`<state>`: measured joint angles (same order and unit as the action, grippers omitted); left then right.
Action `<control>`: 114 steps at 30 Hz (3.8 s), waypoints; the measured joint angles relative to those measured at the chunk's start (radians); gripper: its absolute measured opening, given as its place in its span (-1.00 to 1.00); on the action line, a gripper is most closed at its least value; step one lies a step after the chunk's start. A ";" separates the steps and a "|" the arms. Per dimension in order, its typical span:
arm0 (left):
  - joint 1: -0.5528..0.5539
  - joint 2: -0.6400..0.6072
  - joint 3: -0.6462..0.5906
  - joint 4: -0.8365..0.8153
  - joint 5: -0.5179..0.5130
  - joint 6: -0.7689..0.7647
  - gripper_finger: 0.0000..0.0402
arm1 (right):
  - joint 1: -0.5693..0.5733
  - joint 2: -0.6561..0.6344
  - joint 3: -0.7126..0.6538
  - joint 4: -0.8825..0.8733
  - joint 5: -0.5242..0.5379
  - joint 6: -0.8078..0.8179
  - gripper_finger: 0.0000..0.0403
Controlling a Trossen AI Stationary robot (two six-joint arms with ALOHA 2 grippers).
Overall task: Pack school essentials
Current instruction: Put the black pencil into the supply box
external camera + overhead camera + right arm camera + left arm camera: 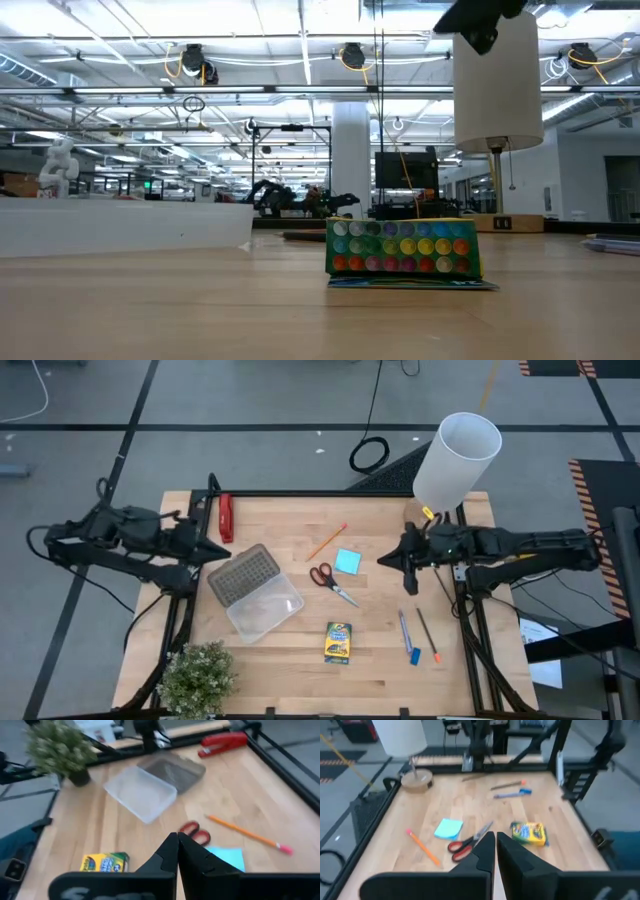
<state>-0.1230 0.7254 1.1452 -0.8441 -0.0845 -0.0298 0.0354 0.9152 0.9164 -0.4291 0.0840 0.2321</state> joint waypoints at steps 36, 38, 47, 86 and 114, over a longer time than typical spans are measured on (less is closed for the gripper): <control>0.000 0.211 -0.242 0.248 -0.031 0.073 -0.89 | -0.021 0.474 -0.064 -0.834 0.177 0.685 -0.31; 0.000 0.212 -0.242 0.248 -0.031 0.073 -0.89 | -0.024 0.484 -0.070 -0.844 0.176 0.705 -0.23; 0.000 0.212 -0.242 0.251 -0.028 0.070 -0.89 | -0.040 0.487 -0.174 -0.835 0.116 0.752 -0.06; 0.000 0.212 -0.242 0.273 -0.029 0.077 -0.89 | -0.207 0.364 -0.371 -0.558 -0.030 0.556 -0.96; 0.000 0.211 -0.241 0.327 -0.046 0.101 -0.89 | -0.197 0.238 -0.371 -0.134 -0.148 0.356 -0.96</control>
<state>-0.1230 0.9368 0.9040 -0.5171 -0.1303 0.0708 -0.1613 1.1534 0.5449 -0.5635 -0.0642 0.5880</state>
